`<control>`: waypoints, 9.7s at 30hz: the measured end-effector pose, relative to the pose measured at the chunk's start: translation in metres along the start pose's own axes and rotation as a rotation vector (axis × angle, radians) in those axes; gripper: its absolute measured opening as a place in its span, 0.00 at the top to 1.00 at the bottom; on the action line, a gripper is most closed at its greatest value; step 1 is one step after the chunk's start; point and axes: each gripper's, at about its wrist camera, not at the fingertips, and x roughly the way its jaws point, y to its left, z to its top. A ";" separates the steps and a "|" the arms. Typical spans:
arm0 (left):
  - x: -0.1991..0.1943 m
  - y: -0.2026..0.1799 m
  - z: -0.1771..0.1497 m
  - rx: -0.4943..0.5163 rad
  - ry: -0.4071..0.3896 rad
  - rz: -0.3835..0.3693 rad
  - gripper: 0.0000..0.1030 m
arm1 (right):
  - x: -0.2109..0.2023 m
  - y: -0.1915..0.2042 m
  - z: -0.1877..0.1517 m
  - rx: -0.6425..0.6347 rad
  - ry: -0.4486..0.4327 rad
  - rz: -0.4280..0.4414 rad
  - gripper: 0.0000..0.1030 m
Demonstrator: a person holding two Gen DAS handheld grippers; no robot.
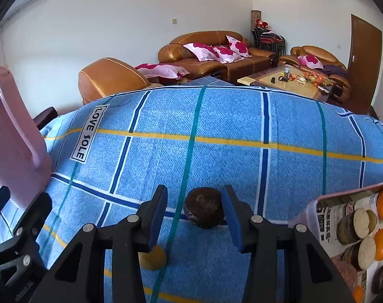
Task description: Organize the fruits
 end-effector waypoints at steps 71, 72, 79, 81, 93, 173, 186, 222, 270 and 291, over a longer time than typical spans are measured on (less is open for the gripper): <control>0.019 -0.104 -0.011 0.190 0.300 -0.349 0.71 | -0.107 -0.027 -0.037 0.097 -0.425 -0.141 0.62; 0.020 -0.101 -0.011 0.175 0.299 -0.337 0.71 | -0.107 -0.027 -0.037 0.096 -0.425 -0.141 0.62; 0.009 -0.075 -0.008 0.039 0.206 -0.255 0.72 | -0.106 -0.025 -0.038 0.089 -0.426 -0.145 0.62; 0.005 -0.070 -0.008 0.016 0.173 -0.236 0.72 | -0.106 -0.023 -0.038 0.082 -0.430 -0.148 0.62; -0.019 -0.048 -0.012 -0.035 0.051 -0.177 0.72 | -0.111 -0.013 -0.043 0.039 -0.452 -0.184 0.62; -0.086 -0.249 -0.038 0.143 0.068 -0.500 0.72 | -0.151 -0.208 -0.067 0.103 -0.322 -0.381 0.62; -0.080 -0.248 -0.036 0.143 0.088 -0.527 0.72 | -0.133 -0.201 -0.062 0.075 -0.225 -0.260 0.62; -0.085 -0.220 -0.028 0.045 0.047 -0.511 0.62 | -0.118 -0.213 -0.064 0.156 -0.145 -0.037 0.45; -0.126 -0.185 -0.042 0.066 -0.195 -0.250 0.00 | -0.186 -0.181 -0.086 0.116 -0.548 -0.248 0.29; -0.137 -0.181 -0.049 0.093 -0.203 -0.300 0.00 | -0.223 -0.166 -0.110 0.117 -0.707 -0.292 0.29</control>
